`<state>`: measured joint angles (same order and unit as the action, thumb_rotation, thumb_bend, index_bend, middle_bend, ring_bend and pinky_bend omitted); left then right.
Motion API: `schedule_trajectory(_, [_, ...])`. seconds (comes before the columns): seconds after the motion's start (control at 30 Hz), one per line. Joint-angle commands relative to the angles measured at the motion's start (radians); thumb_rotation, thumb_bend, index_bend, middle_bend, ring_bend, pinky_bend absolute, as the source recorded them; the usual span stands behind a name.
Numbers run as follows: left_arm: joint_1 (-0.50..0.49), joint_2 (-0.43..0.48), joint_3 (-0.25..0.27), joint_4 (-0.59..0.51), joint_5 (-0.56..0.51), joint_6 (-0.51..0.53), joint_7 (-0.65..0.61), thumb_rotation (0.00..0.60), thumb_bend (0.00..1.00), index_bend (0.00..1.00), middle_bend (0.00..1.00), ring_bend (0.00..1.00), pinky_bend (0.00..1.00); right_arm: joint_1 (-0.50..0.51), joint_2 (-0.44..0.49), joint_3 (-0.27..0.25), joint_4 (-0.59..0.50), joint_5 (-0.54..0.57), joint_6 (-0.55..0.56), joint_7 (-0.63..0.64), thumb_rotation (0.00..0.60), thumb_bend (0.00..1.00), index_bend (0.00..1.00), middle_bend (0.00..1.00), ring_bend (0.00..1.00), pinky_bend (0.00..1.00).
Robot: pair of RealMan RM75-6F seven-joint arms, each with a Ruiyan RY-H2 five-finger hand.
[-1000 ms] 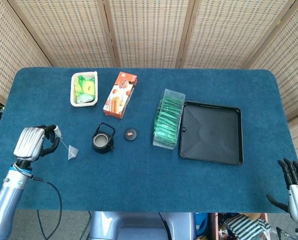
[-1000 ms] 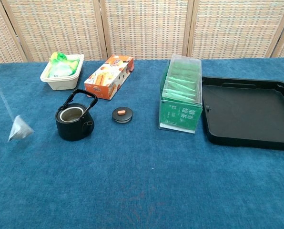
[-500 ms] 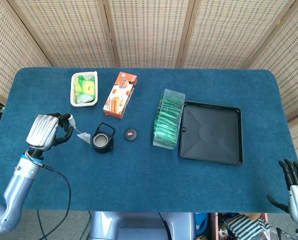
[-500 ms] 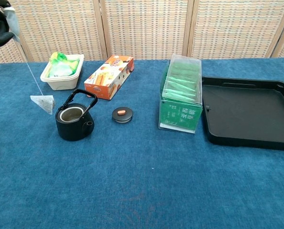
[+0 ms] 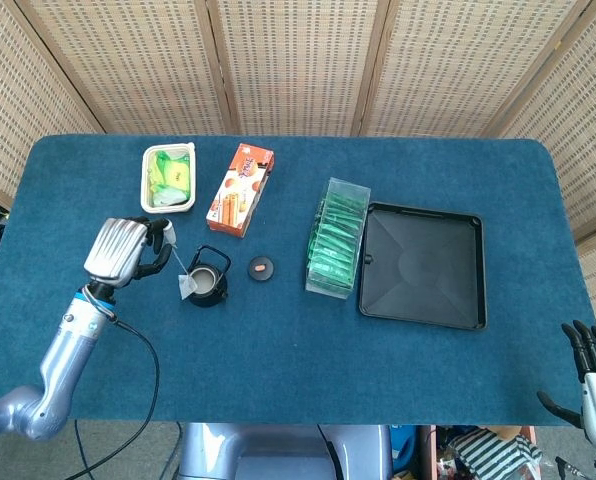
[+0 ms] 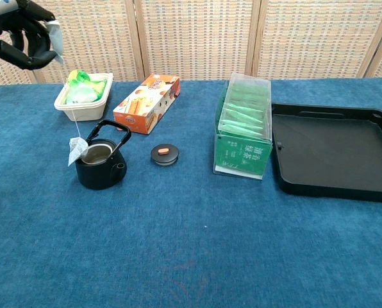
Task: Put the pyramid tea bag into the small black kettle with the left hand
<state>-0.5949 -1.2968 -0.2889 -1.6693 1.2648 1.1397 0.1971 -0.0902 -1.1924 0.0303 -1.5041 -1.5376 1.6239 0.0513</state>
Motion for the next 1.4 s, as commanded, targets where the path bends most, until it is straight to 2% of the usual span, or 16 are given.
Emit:
schedule_trajectory(0.03, [-0.011,-0.010,-0.002,0.006,-0.007,-0.005,0.009,0.600,0.51,0.72,0.70,0.58,0.63,0.000,-0.001,0.000,0.000,0.000,-0.001,0.001,0.600,0.02,0.11,0.15,0.00,0.06])
schedule_trajectory(0.5, [-0.038,-0.035,0.003,0.029,-0.015,0.016,0.041,0.600,0.51,0.73,0.70,0.58,0.63,-0.001,-0.002,0.001,0.004,0.008,-0.008,0.004,0.600,0.02,0.11,0.15,0.00,0.06])
schedule_trajectory(0.87, [-0.028,-0.039,0.060,0.024,-0.015,-0.003,0.060,0.600,0.51,0.72,0.70,0.58,0.63,-0.006,-0.001,0.001,0.008,0.010,-0.004,0.006,0.600,0.02,0.11,0.15,0.00,0.06])
schedule_trajectory(1.0, [-0.003,-0.025,0.097,0.015,0.007,0.009,0.052,0.600,0.51,0.72,0.69,0.58,0.63,-0.007,0.000,0.001,0.005,0.010,-0.005,0.004,0.600,0.02,0.11,0.15,0.00,0.06])
schedule_trajectory(1.07, [0.035,0.008,0.137,-0.009,0.018,0.023,0.049,0.600,0.51,0.73,0.69,0.58,0.63,-0.006,-0.001,0.001,0.004,0.010,-0.005,0.001,0.600,0.02,0.11,0.15,0.00,0.06])
schedule_trajectory(1.17, [0.061,0.038,0.170,-0.031,0.036,0.032,0.050,0.600,0.51,0.73,0.69,0.58,0.63,-0.003,0.001,0.002,0.003,0.009,-0.010,0.000,0.600,0.02,0.11,0.15,0.00,0.06])
schedule_trajectory(1.4, [0.113,0.079,0.239,-0.072,0.046,0.043,0.105,0.600,0.51,0.72,0.69,0.58,0.63,0.009,0.001,0.005,0.001,0.006,-0.023,-0.002,0.600,0.02,0.11,0.15,0.00,0.06])
